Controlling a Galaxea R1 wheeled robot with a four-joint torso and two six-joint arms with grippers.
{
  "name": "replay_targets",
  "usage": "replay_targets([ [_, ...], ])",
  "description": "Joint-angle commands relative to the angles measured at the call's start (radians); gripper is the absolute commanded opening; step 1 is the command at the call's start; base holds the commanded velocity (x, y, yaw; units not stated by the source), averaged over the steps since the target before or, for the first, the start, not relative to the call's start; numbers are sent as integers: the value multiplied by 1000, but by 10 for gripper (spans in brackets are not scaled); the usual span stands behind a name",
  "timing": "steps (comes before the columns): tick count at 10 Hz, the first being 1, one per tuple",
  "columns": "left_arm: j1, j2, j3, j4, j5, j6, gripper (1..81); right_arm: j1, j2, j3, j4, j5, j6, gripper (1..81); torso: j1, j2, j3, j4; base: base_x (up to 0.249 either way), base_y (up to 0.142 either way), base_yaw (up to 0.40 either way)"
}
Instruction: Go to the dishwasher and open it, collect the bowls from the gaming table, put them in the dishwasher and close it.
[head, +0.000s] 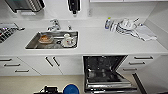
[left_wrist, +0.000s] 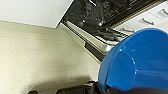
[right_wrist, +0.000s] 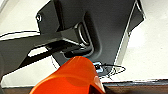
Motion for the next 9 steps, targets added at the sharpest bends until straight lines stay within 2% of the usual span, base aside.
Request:
replay_targets([
  [1, -175, 3, 116, -24, 164, 3, 10, -14, -23, 9, -10, -36, 4, 10, 0, 0, 0, 0, 0, 0, 0],
  [2, -209, 20, 139, -24, 172, 3, 10, -13, -23, 6, -10, -36, 5, 10, 0, 0, 0, 0, 0, 0, 0],
  [3, -243, 45, 156, -24, 209, 3, 10, -11, -23, 9, -10, -36, 5, 10, 0, 0, 0, 0, 0, 0, 0],
  [4, -272, 87, 179, -7, 260, 4, 10, -11, -23, 9, -10, -36, 4, 10, 0, 0, 0, 0, 0, 0, 0],
  [5, -299, 129, 180, -3, 285, 4, 10, -11, -22, 6, -10, -36, 4, 10, 0, 0, -1, 0, 0, 0, 0],
  [9, -379, 315, 165, -9, 298, 3, 10, -11, -22, 4, -9, -36, 5, 10, 1, 1, -1, 0, 0, 0, 0],
])
